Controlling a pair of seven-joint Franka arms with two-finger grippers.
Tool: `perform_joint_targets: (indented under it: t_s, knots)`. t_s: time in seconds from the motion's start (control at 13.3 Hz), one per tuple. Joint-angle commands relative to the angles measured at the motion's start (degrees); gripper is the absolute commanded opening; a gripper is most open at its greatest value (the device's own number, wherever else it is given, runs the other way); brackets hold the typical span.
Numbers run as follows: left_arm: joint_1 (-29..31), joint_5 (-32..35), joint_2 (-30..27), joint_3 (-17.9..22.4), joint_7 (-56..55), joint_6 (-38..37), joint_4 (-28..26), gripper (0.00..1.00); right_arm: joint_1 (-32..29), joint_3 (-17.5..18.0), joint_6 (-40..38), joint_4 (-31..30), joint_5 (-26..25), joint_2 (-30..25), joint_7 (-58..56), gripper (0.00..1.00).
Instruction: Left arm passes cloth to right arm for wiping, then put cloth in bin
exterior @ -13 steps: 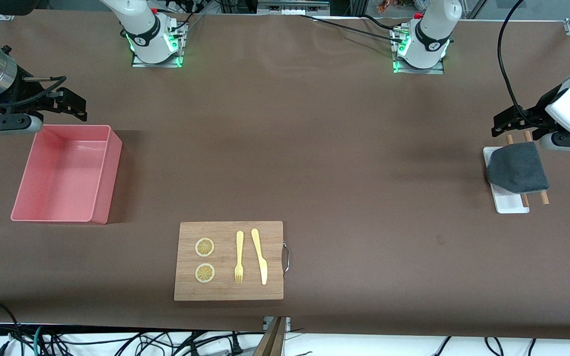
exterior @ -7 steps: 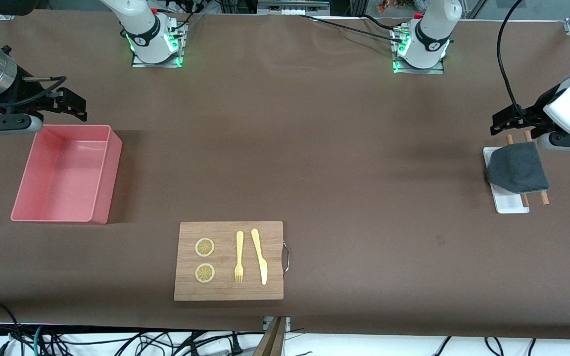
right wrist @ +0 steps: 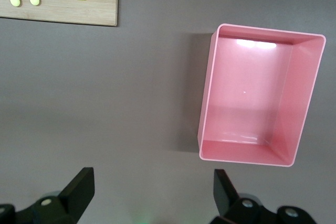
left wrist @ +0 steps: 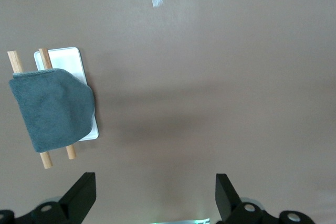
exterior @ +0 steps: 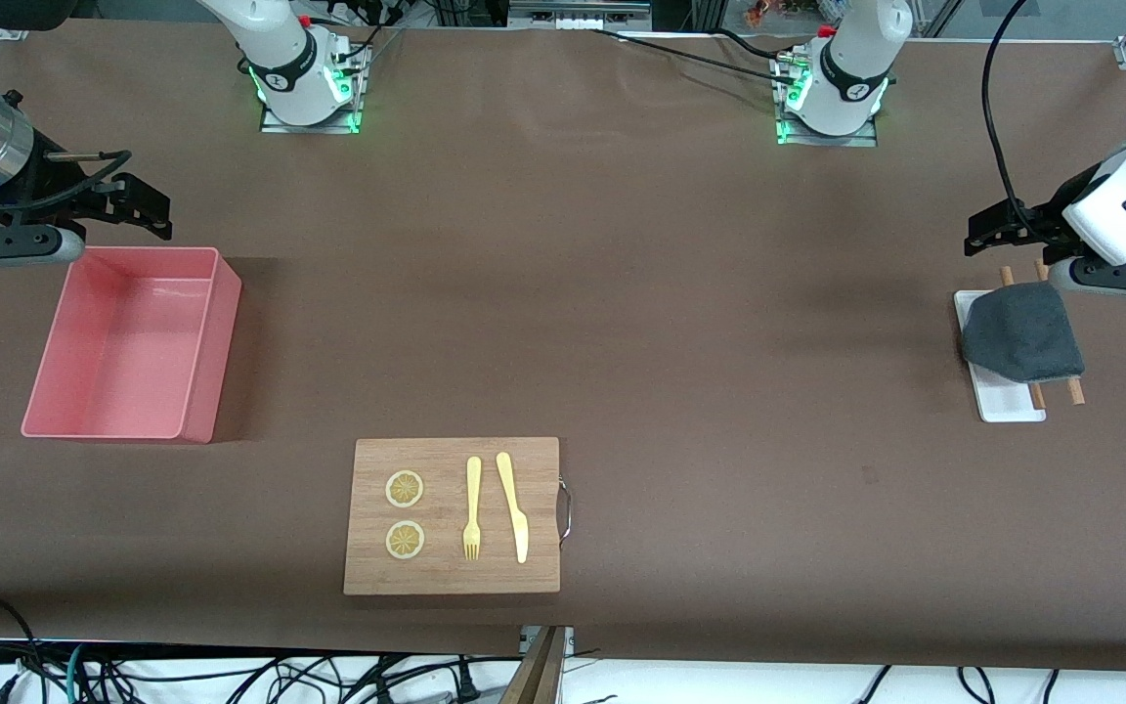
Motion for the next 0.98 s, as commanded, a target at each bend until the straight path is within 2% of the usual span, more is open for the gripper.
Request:
perform_joint_targets:
  t_s: [0.0,0.38,0.53,0.6,0.9]
  knots:
    - [1.81,4.31,3.99,0.1,10.85,-2.0,0.36,1.0,-0.53,0.35,-1.17,1.23,0.2,0.36,-0.21,1.0]
    - [0.76,19.94,18.58,0.01,19.24,-1.57,4.4,1.0,-0.53,0.35,-1.17,1.23,0.11,0.36,-0.3,1.0]
    - [0.58,28.46,23.68,-0.42,20.21,-1.48,5.72,1.0,-0.53,0.35,-1.17,1.23,0.11,0.36,-0.3,1.0]
    - [0.58,30.15,25.45,-0.6,21.43,-0.43,6.07,1.0,-0.53,0.35,-1.17,1.23,0.11,0.36,-0.3,1.0]
    - [1.63,32.27,28.45,-0.25,35.92,12.74,5.81,1.0,-0.53,0.26,-1.08,1.32,0.11,0.36,-0.3,1.0]
